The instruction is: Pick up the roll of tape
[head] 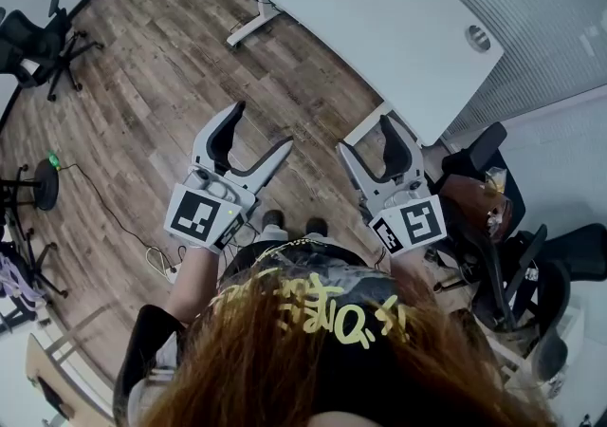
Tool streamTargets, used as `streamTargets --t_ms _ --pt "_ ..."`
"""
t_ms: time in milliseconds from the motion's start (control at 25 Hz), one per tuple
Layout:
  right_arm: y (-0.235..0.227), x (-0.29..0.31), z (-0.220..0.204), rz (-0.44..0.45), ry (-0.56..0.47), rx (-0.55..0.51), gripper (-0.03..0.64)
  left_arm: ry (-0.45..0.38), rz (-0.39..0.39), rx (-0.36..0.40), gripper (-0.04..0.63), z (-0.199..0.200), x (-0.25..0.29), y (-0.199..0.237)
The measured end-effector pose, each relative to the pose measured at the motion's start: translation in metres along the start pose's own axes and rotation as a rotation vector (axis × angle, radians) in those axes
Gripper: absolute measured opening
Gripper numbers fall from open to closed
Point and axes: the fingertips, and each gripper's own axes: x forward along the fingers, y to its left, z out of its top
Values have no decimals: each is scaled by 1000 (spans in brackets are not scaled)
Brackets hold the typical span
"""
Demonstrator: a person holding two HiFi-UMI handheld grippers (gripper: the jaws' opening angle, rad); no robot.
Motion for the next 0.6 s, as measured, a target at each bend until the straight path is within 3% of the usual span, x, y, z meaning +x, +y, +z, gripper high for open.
streamTargets --t_ms 600 --pt "28 25 -4 32 15 27 314 -4 5 7 371 2 -20 29"
